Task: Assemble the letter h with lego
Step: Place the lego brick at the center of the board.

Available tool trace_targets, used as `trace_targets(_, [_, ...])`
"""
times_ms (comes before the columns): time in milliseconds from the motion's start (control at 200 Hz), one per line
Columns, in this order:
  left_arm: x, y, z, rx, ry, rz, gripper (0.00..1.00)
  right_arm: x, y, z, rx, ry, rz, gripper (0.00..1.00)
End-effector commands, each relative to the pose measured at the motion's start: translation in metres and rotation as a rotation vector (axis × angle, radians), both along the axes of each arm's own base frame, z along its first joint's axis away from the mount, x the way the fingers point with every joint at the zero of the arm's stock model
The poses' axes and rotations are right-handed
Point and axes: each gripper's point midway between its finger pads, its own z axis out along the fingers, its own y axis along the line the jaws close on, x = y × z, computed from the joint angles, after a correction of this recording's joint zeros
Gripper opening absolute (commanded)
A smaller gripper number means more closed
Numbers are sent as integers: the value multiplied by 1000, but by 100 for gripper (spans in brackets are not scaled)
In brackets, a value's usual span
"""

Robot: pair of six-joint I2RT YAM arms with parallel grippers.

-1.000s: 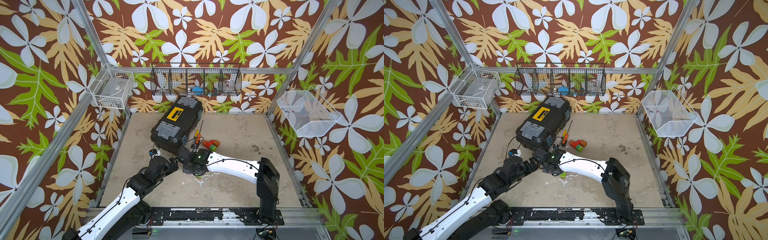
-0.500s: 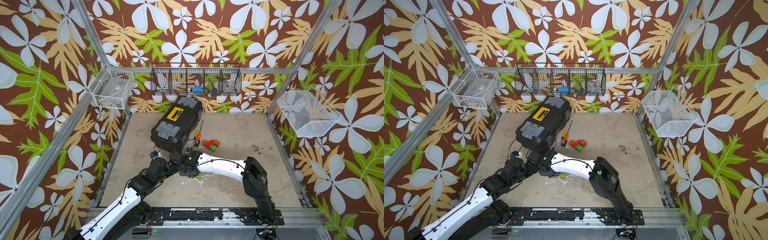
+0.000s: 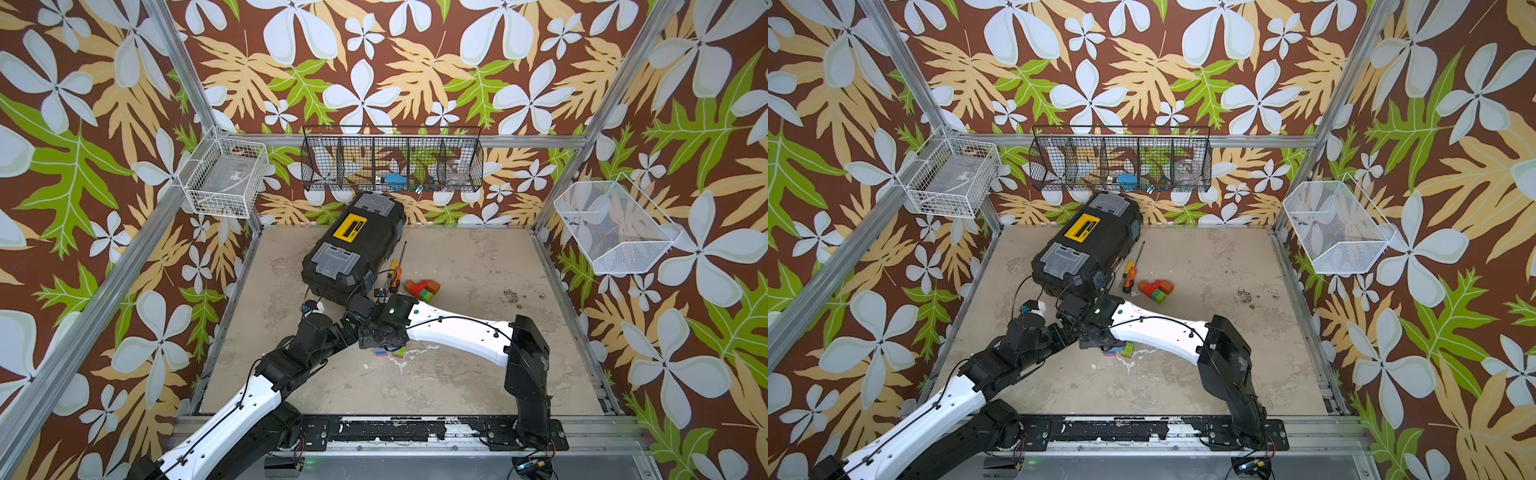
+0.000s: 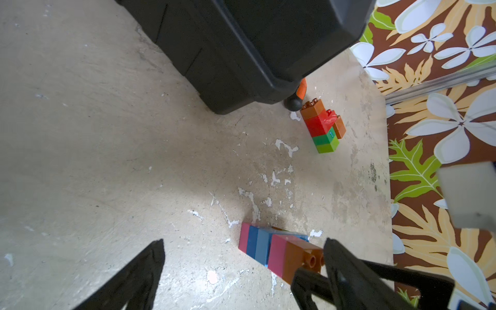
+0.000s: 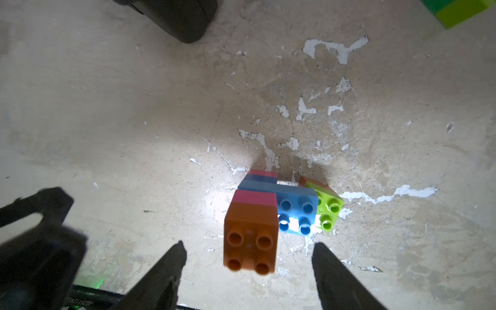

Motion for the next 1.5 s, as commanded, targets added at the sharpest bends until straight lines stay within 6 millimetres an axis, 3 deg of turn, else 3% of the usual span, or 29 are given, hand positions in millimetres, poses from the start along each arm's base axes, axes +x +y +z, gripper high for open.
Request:
trace_targets(0, [1, -16, 12, -40, -32, -83, 93, 5, -1, 18, 23, -59, 40, 77])
trace_targets(85, [1, -23, 14, -48, -31, -114, 92, 11, -12, 22, 25, -76, 50, 71])
trace_targets(180, [4, -15, 8, -21, -15, -70, 90, 11, -19, 16, 27, -53, 70, 60])
trace_targets(365, [6, -10, 3, -45, 4, -28, 85, 8, -21, 6, -6, -37, 102, 49])
trace_targets(671, [7, -10, -3, -58, 15, -28, 84, 5, -16, -9, -24, 3, 128, 48])
trace_targets(1026, [0, -37, -11, -150, 41, -155, 81, 3, -22, -28, -70, 22, 120, 43])
trace_targets(1496, [-2, -47, -6, -198, 31, -204, 76, 8, -34, -26, -72, 5, 70, 38])
